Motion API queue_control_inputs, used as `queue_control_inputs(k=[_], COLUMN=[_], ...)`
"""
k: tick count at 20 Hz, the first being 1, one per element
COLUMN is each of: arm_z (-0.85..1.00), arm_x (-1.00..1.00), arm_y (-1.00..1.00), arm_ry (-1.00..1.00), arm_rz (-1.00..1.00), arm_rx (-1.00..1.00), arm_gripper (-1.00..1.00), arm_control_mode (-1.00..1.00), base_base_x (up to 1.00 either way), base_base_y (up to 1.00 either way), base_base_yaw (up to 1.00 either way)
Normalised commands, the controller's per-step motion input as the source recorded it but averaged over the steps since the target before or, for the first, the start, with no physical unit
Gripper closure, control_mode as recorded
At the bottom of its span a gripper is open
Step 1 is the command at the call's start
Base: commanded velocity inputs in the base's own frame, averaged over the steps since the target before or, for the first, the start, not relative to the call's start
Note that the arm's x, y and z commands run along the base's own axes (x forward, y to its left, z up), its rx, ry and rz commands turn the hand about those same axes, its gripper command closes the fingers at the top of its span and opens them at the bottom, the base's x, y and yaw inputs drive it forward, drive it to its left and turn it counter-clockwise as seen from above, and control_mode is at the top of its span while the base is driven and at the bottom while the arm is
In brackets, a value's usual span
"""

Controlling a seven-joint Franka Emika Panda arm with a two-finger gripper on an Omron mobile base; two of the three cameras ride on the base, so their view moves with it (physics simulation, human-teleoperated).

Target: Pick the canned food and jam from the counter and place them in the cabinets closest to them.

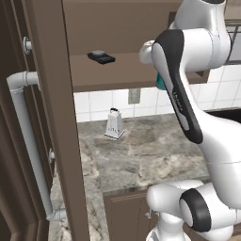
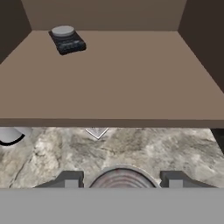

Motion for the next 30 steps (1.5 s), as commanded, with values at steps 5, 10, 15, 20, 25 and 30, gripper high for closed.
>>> queue_control_inputs(k=[5,10,15,20,25,30], arm_z=[0.0,0.0,0.0,0.0,0.0,0.0], arm_x=[0.17,0.18,0.18,0.17,0.14,0.16], arm_y=[0.0,0.0,0.0,0.0,0.0,0.0], arm_ry=[-0.05,-0.03,-0.03,-0.04,-0.04,-0.03], arm_rz=[0.0,0.0,0.0,0.0,0.0,0.0], arm_rx=[0.0,0.0,0.0,0.0,0.0,0.0], arm_gripper=[1.0,1.0,1.0,1.0,1.0,1.0], arm_control_mode=[-1.0,-1.0,-1.0,-1.0,-1.0,-1.0], base_base_x=[0.0,0.0,0.0,0.0,0.0,0.0], base_base_y=[0.0,0.0,0.0,0.0,0.0,0.0], base_base_yaw=[0.0,0.0,0.0,0.0,0.0,0.0])
